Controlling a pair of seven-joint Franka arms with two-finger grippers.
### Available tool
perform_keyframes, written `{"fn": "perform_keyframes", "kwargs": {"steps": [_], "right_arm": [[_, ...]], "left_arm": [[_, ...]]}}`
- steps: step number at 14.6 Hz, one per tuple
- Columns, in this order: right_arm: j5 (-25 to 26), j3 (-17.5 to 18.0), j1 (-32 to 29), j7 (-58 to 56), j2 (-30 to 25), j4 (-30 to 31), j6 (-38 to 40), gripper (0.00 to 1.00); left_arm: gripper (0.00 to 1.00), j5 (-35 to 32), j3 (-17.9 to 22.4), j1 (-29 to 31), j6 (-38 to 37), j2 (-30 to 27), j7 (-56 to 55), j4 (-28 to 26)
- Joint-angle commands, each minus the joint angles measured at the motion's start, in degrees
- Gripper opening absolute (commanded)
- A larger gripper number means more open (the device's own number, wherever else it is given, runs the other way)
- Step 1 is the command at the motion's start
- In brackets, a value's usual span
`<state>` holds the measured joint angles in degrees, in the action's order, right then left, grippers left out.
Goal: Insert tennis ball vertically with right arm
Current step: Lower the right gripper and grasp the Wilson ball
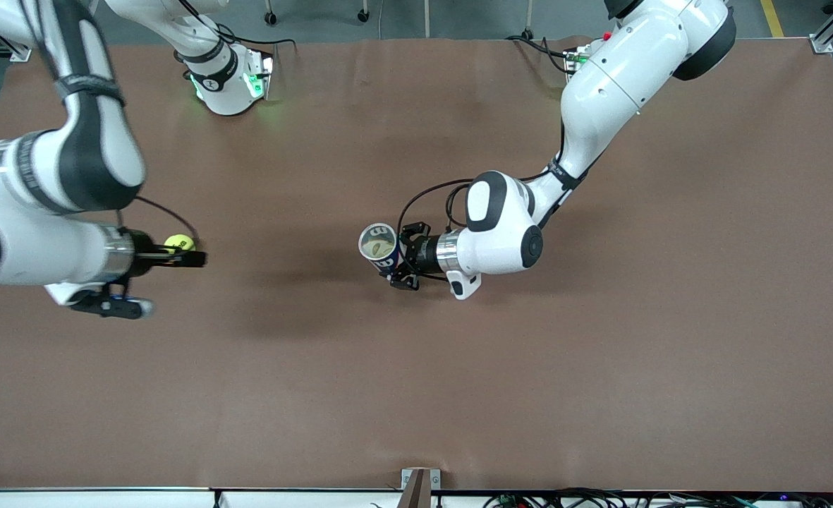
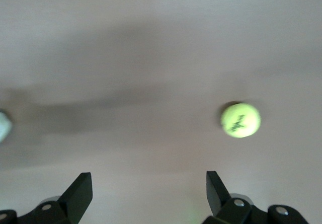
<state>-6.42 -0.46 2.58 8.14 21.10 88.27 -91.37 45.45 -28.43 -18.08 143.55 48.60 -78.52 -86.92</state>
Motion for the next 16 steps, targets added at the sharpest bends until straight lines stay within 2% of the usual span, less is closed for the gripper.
{"fn": "perform_keyframes", "kwargs": {"steps": [1,3,10,16], "right_arm": [[2.19,1.43,-5.28,-6.79,-5.96,14.51,-9.22,1.00],[2.20,1.43,-8.01,-11.63,-7.73,21.91,-15.74,1.00],[2.37,1.34,-9.17,-12.27,-8.00,35.29,-31.21,1.00],[6.33,1.34,-10.92,-12.27,-7.38,36.27,-34.75,1.00]], "left_arm": [[0.76,1.57,-0.04,-0.38,0.77,0.09,1.09,0.35],[0.75,1.57,-0.04,-0.38,0.77,0.09,1.00,0.35],[0.75,1.57,-0.04,-0.73,0.77,0.18,0.83,0.35],[0.75,1.40,0.05,-0.82,0.77,0.18,0.48,0.26]]}}
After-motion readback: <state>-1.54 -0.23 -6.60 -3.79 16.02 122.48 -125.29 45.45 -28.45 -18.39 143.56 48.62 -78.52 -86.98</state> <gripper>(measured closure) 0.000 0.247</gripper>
